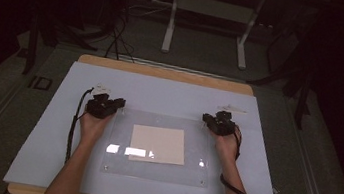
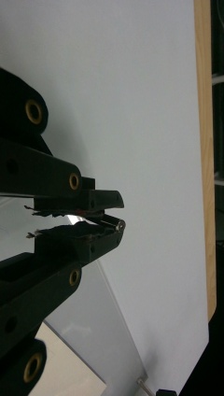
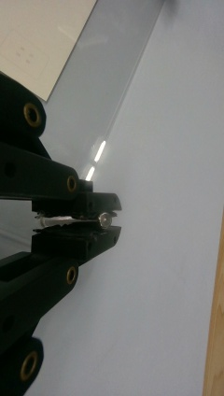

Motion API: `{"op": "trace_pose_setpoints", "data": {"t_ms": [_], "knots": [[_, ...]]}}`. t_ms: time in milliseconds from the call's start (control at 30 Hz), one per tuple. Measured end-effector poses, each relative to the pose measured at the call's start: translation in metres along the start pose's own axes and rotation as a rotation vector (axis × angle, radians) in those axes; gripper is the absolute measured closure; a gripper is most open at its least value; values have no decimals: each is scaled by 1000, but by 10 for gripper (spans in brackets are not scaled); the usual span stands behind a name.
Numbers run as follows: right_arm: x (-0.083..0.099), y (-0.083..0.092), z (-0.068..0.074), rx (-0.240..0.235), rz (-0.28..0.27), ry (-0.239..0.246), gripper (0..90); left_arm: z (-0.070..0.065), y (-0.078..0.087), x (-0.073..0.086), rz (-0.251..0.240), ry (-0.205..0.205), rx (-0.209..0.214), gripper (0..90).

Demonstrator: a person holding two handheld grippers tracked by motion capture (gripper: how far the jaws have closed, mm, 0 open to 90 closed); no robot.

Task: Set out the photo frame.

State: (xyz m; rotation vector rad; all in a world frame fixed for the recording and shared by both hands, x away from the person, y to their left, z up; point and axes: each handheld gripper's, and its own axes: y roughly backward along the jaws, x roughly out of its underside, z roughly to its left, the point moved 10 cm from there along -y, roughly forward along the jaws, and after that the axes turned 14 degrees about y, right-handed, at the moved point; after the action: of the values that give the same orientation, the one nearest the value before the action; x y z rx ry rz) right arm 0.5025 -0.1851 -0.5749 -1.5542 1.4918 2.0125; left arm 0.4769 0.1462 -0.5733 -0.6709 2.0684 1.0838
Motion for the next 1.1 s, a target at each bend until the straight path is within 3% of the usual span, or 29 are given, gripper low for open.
{"op": "trace_pose_setpoints", "data": {"t_ms": [200,367,467,633,767,833,900,1100], "knots": [[-1,-2,-1,-12,28,-5,837,2,-2,-2,45,25,16,819],[-3,-4,-4,-23,36,-36,839,4,-5,-5,69,65,38,819],[-5,-7,-6,-26,50,-41,843,6,-9,-6,64,112,79,819],[-7,-10,-9,-37,52,-59,844,9,-13,-8,43,153,129,821],[-9,-12,-10,-47,64,-70,842,11,-16,-10,43,184,131,823],[-10,-12,-11,-29,80,-59,839,10,-17,-10,36,181,117,827],[-11,-10,-10,15,93,-7,776,11,-17,-10,38,178,123,827],[-22,11,-8,30,62,10,624,11,-19,-10,36,197,115,827]]}}
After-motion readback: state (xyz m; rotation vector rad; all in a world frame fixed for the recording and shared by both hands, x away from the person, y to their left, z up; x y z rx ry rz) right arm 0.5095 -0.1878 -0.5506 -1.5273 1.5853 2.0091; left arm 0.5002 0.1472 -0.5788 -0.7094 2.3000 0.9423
